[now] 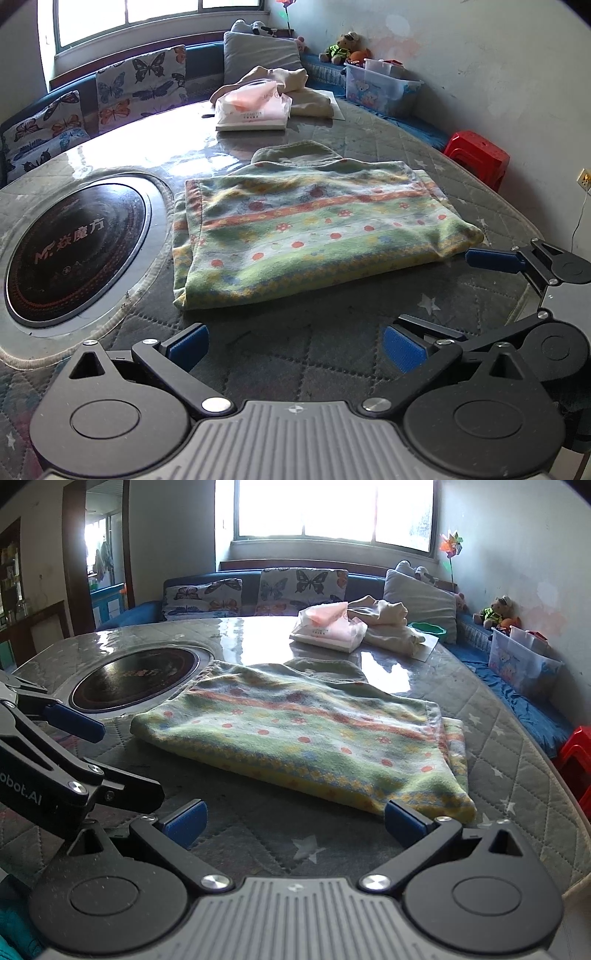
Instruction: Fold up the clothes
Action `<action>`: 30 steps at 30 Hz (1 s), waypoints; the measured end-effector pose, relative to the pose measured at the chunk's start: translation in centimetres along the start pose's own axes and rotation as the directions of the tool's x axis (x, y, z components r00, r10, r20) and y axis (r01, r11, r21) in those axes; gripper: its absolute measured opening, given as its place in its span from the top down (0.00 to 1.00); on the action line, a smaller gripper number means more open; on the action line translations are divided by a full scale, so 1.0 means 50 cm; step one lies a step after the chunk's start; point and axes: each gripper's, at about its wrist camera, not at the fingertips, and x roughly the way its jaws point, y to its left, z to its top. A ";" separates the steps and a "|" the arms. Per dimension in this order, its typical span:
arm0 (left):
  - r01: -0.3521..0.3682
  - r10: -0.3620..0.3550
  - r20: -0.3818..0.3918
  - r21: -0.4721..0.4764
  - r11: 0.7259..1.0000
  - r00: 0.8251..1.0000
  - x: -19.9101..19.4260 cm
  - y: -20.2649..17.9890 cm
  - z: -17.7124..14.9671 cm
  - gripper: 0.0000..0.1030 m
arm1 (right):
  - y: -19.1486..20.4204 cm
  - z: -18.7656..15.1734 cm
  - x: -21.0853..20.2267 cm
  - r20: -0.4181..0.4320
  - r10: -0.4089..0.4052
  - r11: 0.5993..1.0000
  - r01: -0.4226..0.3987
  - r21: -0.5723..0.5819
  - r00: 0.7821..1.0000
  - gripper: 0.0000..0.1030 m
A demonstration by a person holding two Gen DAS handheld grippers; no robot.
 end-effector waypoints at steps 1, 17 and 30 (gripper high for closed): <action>-0.002 0.002 0.000 -0.002 1.000 1.000 -0.001 0.000 -0.001 0.00 | 0.001 0.000 -0.001 0.001 0.000 1.000 0.000 0.002 1.000 0.00; -0.023 0.023 0.013 -0.012 1.000 1.000 -0.018 0.003 -0.016 0.00 | 0.018 -0.007 -0.017 0.008 -0.016 1.000 0.016 -0.006 1.000 0.00; -0.029 0.030 0.016 -0.021 0.999 0.999 -0.025 0.003 -0.020 0.00 | 0.027 -0.003 -0.024 0.016 -0.021 1.000 0.021 -0.016 1.000 0.00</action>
